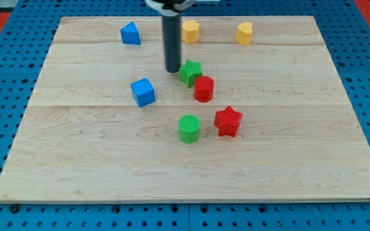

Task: Push the green star towards the yellow heart

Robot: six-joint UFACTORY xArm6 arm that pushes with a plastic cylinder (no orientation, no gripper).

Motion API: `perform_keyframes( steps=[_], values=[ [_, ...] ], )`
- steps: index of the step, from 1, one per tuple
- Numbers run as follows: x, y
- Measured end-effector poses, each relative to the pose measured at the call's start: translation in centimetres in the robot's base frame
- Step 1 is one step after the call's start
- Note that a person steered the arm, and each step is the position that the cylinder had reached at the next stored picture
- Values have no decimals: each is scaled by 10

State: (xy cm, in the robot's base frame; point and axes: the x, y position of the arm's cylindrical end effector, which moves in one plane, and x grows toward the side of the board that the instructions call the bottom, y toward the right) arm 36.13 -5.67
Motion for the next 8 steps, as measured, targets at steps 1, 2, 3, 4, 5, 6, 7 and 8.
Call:
perform_keyframes(
  steps=[1,2,3,4,5,6,7,8],
  values=[
    [40,4],
    [45,39],
    [43,44],
    [29,49],
    [22,78],
    [11,53],
    [-19,49],
    [-20,57]
  ],
)
